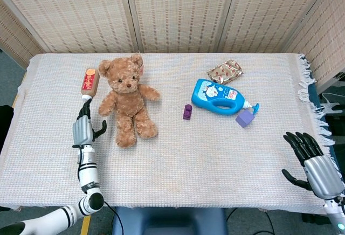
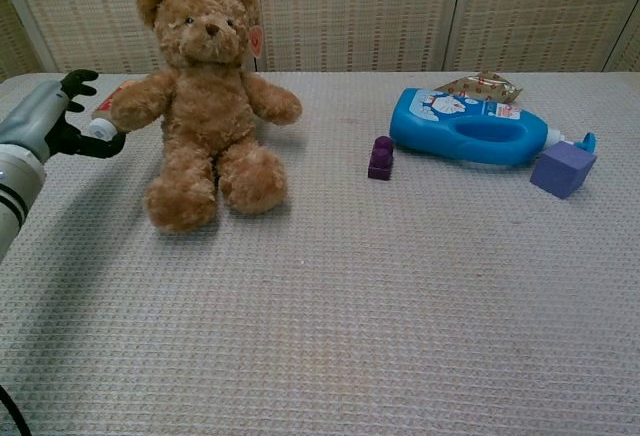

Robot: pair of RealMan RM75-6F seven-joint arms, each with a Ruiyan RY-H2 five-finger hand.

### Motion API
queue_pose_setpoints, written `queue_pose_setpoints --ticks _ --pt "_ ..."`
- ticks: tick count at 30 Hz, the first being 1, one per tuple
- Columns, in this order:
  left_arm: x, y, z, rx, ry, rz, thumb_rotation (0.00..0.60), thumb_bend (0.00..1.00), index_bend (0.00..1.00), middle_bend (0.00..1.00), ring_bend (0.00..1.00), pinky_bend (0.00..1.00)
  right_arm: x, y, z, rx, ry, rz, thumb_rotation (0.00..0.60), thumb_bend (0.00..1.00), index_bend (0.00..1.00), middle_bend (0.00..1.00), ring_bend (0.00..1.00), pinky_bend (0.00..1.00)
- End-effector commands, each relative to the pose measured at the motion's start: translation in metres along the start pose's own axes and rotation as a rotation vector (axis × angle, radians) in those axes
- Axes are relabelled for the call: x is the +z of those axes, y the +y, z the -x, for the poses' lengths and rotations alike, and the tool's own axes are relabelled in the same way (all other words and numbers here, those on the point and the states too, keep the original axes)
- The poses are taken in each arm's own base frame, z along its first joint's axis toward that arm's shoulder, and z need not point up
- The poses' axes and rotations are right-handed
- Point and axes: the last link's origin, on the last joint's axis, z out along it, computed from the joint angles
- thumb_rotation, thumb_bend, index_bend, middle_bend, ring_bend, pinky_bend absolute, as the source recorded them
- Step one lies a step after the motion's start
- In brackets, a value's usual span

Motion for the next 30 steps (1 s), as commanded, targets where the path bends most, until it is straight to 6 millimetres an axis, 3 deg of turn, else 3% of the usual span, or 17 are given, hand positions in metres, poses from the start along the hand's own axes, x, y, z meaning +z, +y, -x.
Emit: queue_pose_setpoints --ticks 1,17,30 --pt "0.002 0.005 0.004 0.001 0.012 -0.009 0.6 0.4 0.0 0.07 0.12 0.22 0.0 0.0 0.0 0.001 0.001 -0.001 0.6 0.15 0.0 0.04 0.0 0.04" --pt "0.009 0.019 0.017 -0.01 0.089 -0.021 0.6 0.39 0.04 0.17 0.18 0.26 0.001 0.001 0.0 -0.001 -0.011 0.005 0.6 0.15 0.0 0.04 0.0 0.04" --pt "0.013 0.014 0.026 0.035 0.107 -0.031 0.6 0.4 0.1 0.23 0.24 0.29 0.002 0.001 -0.001 0.002 -0.008 0.008 0.6 0.15 0.0 0.04 0.0 0.04"
